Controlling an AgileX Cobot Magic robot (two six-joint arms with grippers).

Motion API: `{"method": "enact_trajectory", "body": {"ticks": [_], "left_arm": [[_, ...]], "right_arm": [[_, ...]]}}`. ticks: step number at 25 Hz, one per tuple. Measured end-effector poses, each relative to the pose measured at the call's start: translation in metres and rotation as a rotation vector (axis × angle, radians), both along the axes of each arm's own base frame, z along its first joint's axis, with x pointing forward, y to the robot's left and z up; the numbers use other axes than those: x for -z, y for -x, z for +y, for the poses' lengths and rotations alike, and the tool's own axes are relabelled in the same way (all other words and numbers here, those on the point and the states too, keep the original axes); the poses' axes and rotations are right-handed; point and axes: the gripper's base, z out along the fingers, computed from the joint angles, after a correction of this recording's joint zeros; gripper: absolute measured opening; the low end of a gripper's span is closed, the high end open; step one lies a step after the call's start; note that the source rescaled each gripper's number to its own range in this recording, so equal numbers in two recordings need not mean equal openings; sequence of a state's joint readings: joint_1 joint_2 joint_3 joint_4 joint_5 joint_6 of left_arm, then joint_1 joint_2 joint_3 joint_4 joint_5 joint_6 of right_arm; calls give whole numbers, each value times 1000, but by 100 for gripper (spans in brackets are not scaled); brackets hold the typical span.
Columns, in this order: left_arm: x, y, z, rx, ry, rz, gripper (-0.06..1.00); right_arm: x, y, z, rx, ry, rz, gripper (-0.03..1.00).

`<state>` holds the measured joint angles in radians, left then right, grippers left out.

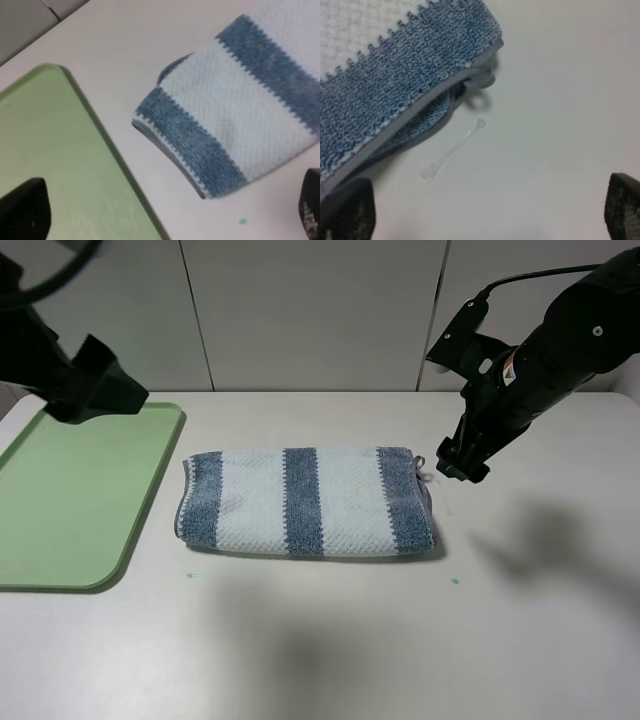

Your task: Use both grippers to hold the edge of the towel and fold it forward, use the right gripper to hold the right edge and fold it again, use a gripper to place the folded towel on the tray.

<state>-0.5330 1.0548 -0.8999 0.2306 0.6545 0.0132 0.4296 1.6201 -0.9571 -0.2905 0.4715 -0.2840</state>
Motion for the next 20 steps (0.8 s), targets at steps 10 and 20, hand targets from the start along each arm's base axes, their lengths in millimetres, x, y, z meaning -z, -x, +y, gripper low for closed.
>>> {"method": "enact_trajectory", "body": {"ticks": [10,20], "left_arm": [[-3,96,59,-77,123,-106,100],[23,153,87,-132,282,-94,100]], "right_arm": [[0,0,0,16,-15,-1,100],[0,-1,1,15,-17,-5,100]]}}
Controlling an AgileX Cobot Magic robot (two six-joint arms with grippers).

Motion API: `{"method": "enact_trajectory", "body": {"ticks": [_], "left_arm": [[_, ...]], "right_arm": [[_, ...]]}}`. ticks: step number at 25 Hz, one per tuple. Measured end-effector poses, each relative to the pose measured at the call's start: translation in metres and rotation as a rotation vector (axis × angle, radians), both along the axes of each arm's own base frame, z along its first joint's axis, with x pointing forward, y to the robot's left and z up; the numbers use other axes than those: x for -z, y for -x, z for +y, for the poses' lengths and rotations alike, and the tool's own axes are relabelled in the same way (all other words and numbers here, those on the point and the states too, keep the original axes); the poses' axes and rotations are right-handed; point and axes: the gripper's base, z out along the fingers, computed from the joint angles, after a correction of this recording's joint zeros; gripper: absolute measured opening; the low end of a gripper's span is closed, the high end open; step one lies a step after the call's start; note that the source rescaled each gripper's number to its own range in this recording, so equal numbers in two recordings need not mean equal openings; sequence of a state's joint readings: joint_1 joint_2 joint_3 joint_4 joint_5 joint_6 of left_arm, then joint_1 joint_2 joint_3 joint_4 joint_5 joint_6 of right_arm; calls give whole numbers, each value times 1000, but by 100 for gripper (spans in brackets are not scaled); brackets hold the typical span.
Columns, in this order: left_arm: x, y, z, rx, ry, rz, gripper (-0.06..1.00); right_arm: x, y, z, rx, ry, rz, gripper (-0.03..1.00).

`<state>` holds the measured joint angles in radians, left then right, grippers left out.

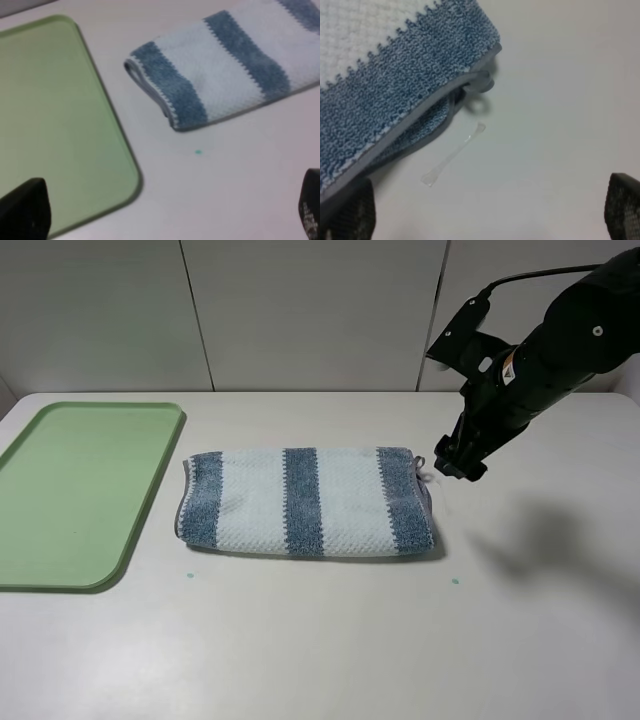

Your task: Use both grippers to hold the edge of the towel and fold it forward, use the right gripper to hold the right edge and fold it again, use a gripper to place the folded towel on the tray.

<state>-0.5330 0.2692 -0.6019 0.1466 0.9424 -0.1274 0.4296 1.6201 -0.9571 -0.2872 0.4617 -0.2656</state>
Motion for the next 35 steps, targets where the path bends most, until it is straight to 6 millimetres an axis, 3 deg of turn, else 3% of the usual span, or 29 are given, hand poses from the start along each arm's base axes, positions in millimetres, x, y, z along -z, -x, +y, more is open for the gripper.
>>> {"method": "enact_trajectory", "body": {"ticks": [6,12,23,35], "left_arm": [[23,3,-10,87,25,82,100],[24,3,-10,147,-32,54,100],[33,10,-6,147,-94,175,100],[33,7,2,-211,-62,190,100]], "right_arm": [[0,0,0,1,-1,-1,100],[0,0,0,1,-1,0,100],[0,0,0,3,-3,0,100],[0,0,0,8,-7,1,100]]}}
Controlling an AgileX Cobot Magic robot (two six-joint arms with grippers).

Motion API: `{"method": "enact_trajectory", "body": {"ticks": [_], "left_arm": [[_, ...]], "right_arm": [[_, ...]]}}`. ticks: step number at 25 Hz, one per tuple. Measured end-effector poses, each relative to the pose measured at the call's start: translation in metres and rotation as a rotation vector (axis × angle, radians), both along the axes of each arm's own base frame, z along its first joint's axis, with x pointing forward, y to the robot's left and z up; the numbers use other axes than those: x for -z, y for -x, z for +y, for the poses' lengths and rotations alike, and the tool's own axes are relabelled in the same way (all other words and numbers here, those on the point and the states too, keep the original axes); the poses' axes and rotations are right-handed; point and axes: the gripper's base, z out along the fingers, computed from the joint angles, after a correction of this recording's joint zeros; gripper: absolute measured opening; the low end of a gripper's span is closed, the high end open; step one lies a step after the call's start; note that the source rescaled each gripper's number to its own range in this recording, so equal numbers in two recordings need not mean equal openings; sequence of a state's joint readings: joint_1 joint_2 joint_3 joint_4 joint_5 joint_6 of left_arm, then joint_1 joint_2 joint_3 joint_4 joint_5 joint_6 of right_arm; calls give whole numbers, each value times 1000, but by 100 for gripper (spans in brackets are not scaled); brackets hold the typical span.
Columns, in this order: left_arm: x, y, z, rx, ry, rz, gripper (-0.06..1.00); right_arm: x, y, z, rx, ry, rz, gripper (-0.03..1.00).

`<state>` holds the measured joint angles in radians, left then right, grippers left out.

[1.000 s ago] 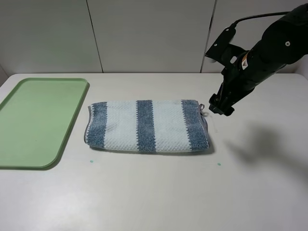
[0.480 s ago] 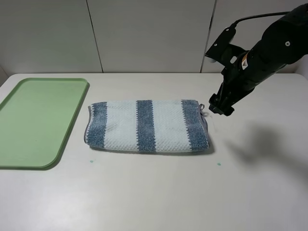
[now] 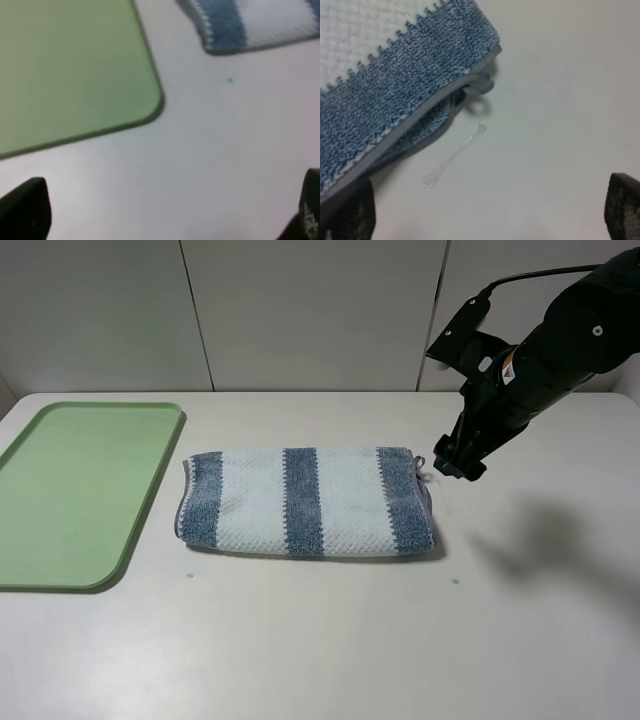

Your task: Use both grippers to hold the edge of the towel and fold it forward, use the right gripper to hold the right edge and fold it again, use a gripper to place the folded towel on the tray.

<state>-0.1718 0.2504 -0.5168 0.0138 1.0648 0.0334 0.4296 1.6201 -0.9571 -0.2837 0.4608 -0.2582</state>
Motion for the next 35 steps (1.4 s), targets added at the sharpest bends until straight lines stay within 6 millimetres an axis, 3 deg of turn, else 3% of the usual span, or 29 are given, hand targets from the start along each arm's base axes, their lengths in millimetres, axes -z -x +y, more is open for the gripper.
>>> {"method": "enact_trajectory", "body": {"ticks": [12,23,35], "left_arm": [[0,0,2,-62,0,0,100],[0,0,2,-62,0,0,100],[0,0,2,-62,0,0,100]], "right_arm": [[0,0,0,54,-37,9,100],[0,-2,-4,431,-276,59,100],[43,-18,0,576,-336,186,100]]}}
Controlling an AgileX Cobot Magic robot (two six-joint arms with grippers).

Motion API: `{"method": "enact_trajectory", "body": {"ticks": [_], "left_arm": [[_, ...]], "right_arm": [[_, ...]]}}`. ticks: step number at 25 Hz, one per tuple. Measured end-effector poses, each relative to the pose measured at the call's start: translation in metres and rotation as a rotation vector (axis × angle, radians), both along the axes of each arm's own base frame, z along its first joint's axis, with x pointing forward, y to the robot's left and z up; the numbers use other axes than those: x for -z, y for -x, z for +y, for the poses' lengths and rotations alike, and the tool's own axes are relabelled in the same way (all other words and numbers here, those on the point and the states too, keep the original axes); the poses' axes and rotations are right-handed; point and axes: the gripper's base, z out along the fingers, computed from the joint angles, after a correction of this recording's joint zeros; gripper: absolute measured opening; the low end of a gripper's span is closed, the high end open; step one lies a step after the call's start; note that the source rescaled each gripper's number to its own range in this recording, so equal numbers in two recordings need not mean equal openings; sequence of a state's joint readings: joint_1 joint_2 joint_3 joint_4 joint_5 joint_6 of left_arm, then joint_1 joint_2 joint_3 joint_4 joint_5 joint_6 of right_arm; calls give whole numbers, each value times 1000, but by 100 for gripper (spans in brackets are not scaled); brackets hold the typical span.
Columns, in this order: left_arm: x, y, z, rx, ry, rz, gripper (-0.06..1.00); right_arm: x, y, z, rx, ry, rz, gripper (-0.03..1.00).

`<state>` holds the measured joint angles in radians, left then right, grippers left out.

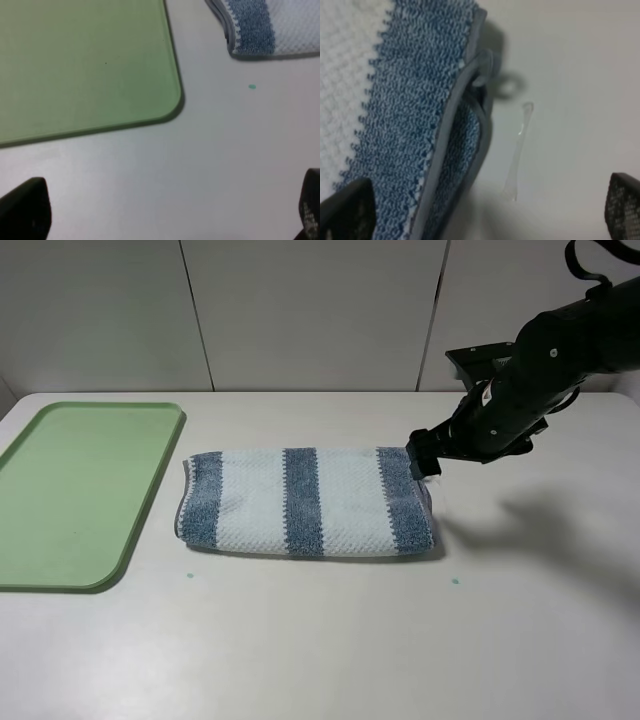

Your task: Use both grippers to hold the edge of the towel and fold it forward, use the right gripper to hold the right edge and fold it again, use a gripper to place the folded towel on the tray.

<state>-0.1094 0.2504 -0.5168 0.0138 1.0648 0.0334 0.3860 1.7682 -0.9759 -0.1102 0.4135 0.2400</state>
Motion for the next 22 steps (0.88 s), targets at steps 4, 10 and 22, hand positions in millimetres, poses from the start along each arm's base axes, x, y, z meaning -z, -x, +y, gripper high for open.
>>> {"method": "enact_trajectory", "body": {"ticks": [4,10,22], "left_arm": [[0,0,0,0,0,0,100],[0,0,0,0,0,0,100],[0,0,0,0,-1,1,100]], "right_arm": [[12,-2,3,28,-25,31,100],[13,-3,4,50,-53,30,100],[29,-2,20,25,-74,41,100]]}}
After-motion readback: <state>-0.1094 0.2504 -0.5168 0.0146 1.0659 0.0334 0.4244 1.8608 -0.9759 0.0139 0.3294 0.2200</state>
